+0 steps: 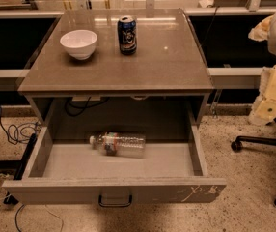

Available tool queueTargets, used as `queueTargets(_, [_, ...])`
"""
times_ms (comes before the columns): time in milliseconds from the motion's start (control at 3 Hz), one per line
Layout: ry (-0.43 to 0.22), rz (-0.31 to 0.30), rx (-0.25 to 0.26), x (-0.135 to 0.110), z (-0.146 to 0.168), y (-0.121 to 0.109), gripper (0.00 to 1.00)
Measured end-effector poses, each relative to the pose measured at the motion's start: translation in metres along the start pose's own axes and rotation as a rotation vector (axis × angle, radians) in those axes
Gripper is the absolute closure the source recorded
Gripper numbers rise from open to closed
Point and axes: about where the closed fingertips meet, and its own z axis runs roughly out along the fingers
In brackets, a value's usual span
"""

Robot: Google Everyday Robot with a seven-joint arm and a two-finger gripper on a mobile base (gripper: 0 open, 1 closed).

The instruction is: Pick water bottle from top drawer and place on counter

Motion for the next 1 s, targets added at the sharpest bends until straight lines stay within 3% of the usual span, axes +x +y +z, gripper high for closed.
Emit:
queueTargets(333, [0.000, 0.000, 0.000, 0.000, 0.000, 0.000, 0.00])
queueTargets(667, [-0.087, -0.032, -0.006, -0.017, 0.014, 0.011, 0.00])
queueTargets(1000, [-0.245, 0.000, -0.022, -0.031, 0.041, 0.025, 0.00])
